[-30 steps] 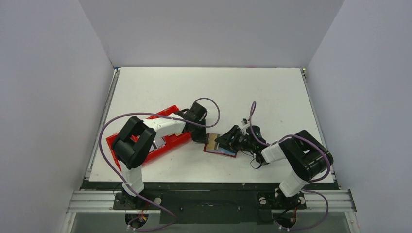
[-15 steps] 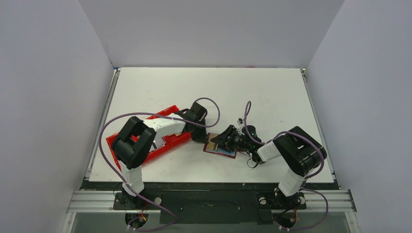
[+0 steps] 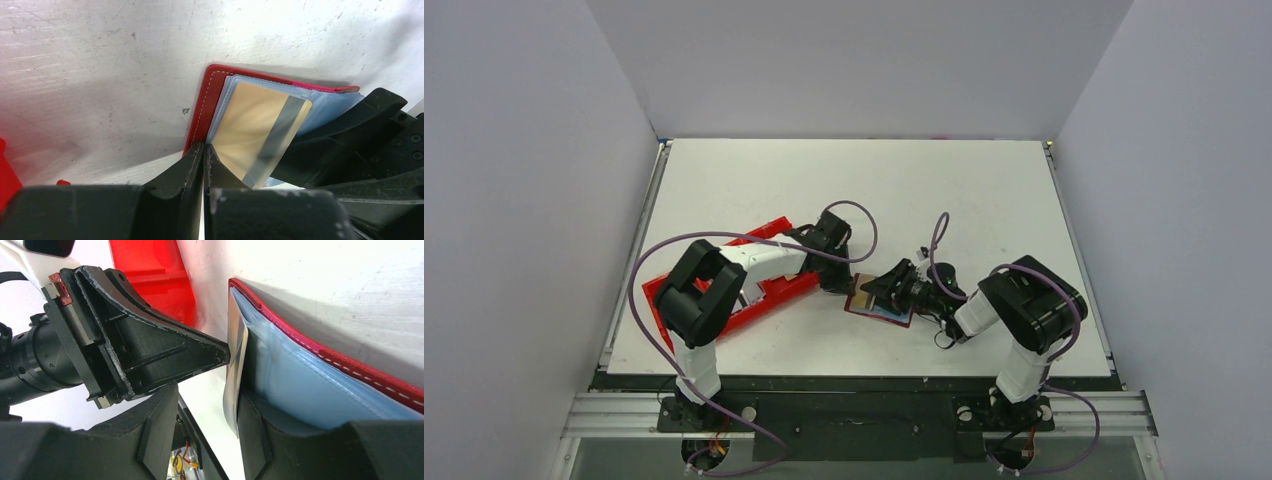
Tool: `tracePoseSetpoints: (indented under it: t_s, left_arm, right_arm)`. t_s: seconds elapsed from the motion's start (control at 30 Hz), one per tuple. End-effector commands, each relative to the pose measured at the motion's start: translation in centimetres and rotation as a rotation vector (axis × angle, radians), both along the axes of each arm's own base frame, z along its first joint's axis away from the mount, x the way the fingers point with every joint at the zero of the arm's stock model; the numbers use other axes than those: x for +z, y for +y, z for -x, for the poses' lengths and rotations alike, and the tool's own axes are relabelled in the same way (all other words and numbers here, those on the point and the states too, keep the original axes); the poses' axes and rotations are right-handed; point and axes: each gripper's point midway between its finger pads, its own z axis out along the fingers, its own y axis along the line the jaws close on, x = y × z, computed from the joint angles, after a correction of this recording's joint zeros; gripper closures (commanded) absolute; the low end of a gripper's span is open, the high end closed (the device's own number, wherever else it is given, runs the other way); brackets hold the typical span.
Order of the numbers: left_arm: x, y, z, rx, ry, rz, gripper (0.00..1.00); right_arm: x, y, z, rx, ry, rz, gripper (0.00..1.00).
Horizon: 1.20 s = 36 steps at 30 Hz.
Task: Take the credit cards out of the card holder
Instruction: Remove the credit card from the card holder.
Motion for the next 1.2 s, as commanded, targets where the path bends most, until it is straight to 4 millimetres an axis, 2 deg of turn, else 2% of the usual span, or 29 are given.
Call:
tracePoseSetpoints:
  t_s: [0.0, 0.4, 0.77, 1.17]
  left_arm:
    - [-5.4, 3.6, 3.0, 0.007, 0.098, -0.189, 1.0]
    - [-5.4, 4.7, 2.9, 0.03, 0.079, -0.224, 1.0]
    - [-6.1, 5.6, 3.2, 0.057, 0.093, -0.254, 1.0]
    - [-6.3, 5.8, 3.2, 0.06, 0.097, -0.257, 1.0]
  right_arm:
    - [0.9, -0.8, -1.2, -0.057, -0.058, -0.034, 0.58]
    - [0.3, -1.5, -1.2, -0.067, -0.036, -0.03, 0.58]
    - [0.1, -2.3, -1.2, -0.074, -0.032, -0.015, 0.58]
    - [-0.1, -3.3, -0.9, -0.092, -0.03, -0.01, 0.62]
